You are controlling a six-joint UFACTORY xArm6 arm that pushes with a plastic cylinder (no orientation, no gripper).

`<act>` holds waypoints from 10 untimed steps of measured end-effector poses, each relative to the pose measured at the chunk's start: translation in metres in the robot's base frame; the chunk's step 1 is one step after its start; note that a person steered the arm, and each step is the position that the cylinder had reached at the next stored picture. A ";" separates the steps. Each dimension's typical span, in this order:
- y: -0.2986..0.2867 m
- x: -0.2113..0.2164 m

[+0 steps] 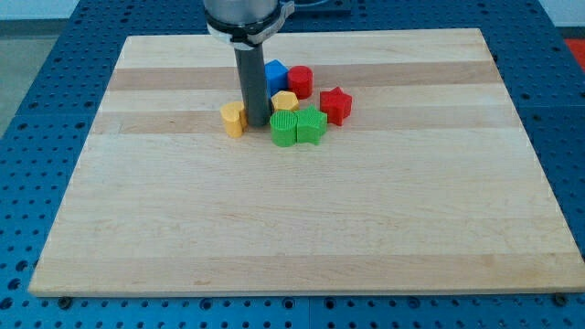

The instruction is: Push the yellow heart below the blue triangle

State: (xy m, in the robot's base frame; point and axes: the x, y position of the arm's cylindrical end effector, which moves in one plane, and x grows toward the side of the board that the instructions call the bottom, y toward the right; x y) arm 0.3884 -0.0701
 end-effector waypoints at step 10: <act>-0.009 -0.024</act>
State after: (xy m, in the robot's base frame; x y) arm 0.3642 -0.0791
